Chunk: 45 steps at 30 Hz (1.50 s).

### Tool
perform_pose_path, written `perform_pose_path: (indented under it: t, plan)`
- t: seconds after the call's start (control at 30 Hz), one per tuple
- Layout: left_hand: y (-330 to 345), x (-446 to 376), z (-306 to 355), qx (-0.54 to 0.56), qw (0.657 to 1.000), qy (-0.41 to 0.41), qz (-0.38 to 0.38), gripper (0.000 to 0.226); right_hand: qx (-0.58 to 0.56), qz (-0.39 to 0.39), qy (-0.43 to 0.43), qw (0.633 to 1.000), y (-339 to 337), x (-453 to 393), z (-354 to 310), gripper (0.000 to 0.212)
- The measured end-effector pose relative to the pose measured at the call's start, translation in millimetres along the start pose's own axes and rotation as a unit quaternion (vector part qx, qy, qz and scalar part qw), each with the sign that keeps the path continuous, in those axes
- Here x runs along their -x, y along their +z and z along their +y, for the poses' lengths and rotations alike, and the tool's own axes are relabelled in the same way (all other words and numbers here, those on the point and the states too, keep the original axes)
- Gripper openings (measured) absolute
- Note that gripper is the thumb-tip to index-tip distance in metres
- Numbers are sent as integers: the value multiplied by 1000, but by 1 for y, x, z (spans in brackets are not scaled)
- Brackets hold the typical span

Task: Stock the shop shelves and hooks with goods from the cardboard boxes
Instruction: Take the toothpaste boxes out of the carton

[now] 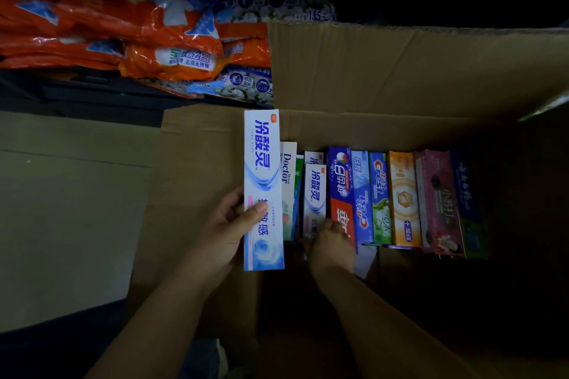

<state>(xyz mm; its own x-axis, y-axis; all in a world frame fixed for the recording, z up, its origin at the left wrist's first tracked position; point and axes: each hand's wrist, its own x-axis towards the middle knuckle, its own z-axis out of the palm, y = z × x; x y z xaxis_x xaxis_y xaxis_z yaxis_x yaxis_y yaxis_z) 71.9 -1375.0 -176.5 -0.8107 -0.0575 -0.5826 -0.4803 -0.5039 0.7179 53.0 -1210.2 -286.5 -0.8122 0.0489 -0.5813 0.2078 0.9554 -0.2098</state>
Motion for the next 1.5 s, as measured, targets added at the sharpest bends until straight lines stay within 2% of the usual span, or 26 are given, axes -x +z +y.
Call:
perform_pose_path:
  t: [0.1,0.27,0.43,0.5,0.6,0.67,0.73,0.8,0.9,1.03,1.1,1.23,1.33,1.4,1.5]
  plan:
    - [-1,-3,-2,2,1000,1,11,87,-36,-13,34,999,1,-2,-2,56]
    - [-2,-4,-4,12,999,-2,30,96,-208,-12,95,973,2,-5,6,52]
    - [0,-5,-4,22,999,-9,30,98,-345,43,101,932,-7,0,1,54]
    - [0,-4,-4,21,999,-10,26,98,-425,22,120,897,-20,2,-2,46]
    - [2,-3,-3,5,999,-9,30,96,-574,-63,159,800,-43,10,-1,50]
    - [3,-4,-4,-8,999,-7,39,87,-639,-112,124,751,-59,25,0,56]
    - [5,-3,-3,-7,999,-10,36,60,-672,-122,42,730,-78,48,0,51]
    - [8,-2,-2,-12,999,-10,40,49,-671,-113,-33,732,-91,67,0,48]
    - [15,1,3,-27,999,-12,27,52,-648,-104,-102,748,-100,81,-6,66]
    - [23,5,9,7,999,-30,13,51,-646,-112,-149,740,-99,91,-31,46]
    - [24,8,12,15,999,-41,-3,61,-650,-117,-138,738,-98,93,-38,42]
    - [20,12,13,0,1000,-13,-16,75,-645,-128,-137,741,-104,96,-45,46]
    - [18,13,18,5,1000,0,-10,72,-657,-153,-132,726,-110,92,-42,40]
    - [12,13,27,-8,1000,6,2,75,-660,-142,-80,733,-104,74,-31,38]
    - [-3,12,36,-34,999,22,14,110,-626,-123,48,768,-79,35,-3,27]
